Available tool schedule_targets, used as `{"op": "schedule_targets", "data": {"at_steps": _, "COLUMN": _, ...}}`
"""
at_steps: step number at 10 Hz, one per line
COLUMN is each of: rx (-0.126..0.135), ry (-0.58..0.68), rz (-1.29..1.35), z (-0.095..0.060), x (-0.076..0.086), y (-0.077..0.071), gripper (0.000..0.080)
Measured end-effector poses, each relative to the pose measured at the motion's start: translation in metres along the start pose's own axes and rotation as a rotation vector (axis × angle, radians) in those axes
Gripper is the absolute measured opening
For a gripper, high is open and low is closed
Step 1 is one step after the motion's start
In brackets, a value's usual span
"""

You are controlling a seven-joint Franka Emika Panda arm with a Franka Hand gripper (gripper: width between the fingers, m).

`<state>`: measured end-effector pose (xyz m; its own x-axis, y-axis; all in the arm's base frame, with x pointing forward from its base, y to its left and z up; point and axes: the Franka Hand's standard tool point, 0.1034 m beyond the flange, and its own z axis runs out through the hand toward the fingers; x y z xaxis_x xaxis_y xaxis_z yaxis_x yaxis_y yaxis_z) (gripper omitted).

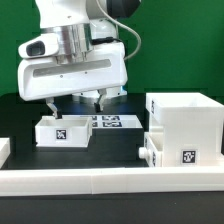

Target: Assemble drawer

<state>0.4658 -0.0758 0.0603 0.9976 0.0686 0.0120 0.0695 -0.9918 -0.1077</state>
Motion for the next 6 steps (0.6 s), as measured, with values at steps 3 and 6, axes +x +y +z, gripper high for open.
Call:
{"op": "schedule_targets", "data": {"at_steps": 3, "rx": -0.027, "ry": 0.023, "rz": 0.045, "z": 0.01, "x": -0.031, "y": -0.011, "gripper": 0.0649}}
{"op": "schedule_targets", "data": {"at_steps": 6, "rx": -0.034, "ry": 0.041, "rz": 0.036, "z": 0.03, "x": -0.037, "y": -0.016, "gripper": 0.0649}}
